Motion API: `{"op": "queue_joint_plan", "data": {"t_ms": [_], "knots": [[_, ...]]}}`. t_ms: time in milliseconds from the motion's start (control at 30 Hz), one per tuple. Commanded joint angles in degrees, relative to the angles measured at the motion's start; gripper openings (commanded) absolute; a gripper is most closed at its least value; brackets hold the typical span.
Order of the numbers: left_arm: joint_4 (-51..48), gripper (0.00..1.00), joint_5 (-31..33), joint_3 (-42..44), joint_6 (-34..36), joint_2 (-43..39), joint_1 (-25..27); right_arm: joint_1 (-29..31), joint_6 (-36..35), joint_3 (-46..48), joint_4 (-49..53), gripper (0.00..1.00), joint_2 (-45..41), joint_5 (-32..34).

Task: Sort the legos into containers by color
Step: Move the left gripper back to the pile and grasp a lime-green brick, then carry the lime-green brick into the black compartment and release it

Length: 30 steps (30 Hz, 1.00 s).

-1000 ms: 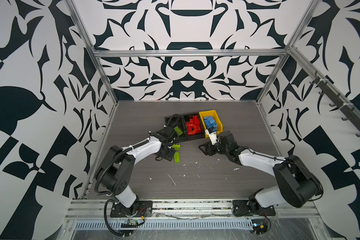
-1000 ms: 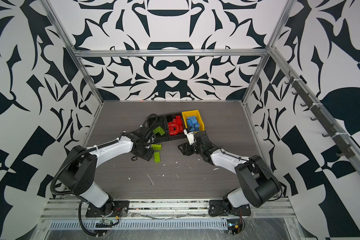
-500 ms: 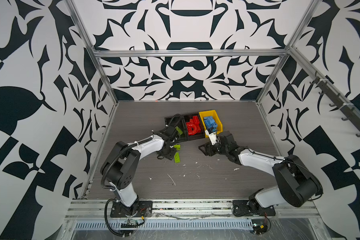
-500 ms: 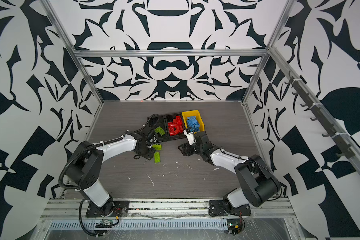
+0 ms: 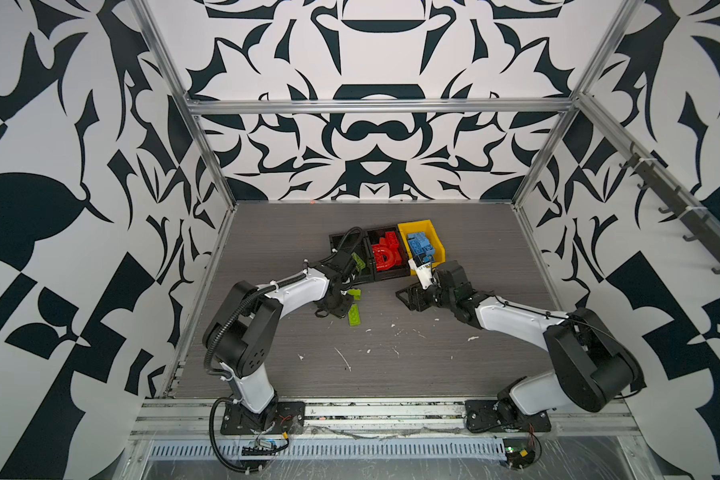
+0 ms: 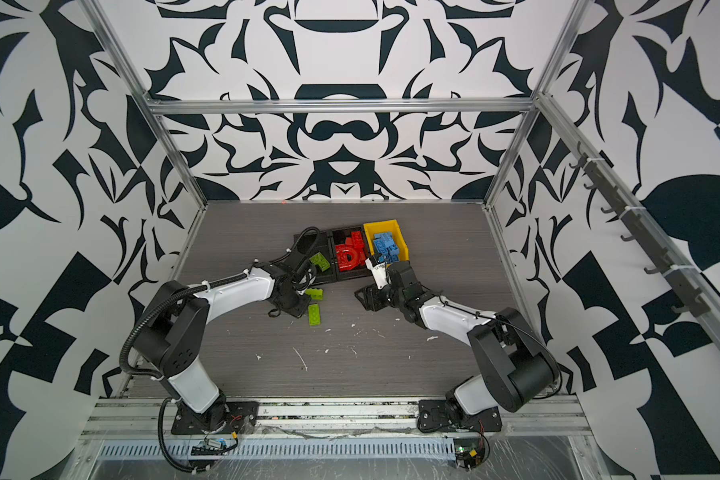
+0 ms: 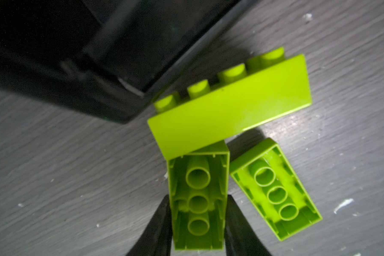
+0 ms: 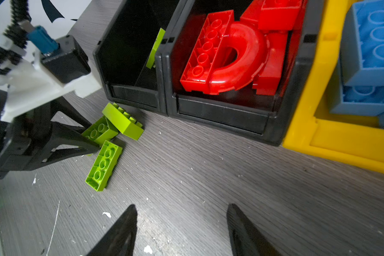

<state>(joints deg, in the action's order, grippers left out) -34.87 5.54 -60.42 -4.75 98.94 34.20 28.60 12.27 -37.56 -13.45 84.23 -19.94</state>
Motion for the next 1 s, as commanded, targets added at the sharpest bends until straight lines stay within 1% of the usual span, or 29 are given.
{"op": "queue_joint_plan", "data": {"t_ms": [0,133,333,533,733,833,967], "knots": [[-2.6,0.36,-0.2,-1.1,-1.1,-1.7,0.1,0.4,-0.8,-1.9,0.4,0.67,-0.3,-0.4],[-4.7,0.35,0.0,-0.9,-2.4,-4.4,0.1,0.5,-0.8,-1.9,0.4,0.67,-0.3,-0.4],[-7.2,0.36,-0.6,0.1,-3.6,-11.8,0.1,0.6,-0.6,-2.0,0.3,0.67,-0.1,-0.4],[-9.6,0.38,-0.3,-3.4,-4.2,-15.4,0.1,0.6,-0.7,-1.8,0.3,0.67,-0.4,0.0],[-9.7,0.38,-0.2,-10.2,-3.3,-13.0,0.1,0.6,-0.7,-1.7,0.4,0.67,-0.7,0.6],[-9.2,0.38,0.7,-14.3,-1.9,-9.6,0.1,0.5,-0.8,-1.7,0.5,0.67,-0.9,0.6],[-8.5,0.39,3.4,-20.7,-2.4,-3.7,-0.1,0.6,-0.7,-1.7,0.5,0.67,-1.0,0.5]]}}
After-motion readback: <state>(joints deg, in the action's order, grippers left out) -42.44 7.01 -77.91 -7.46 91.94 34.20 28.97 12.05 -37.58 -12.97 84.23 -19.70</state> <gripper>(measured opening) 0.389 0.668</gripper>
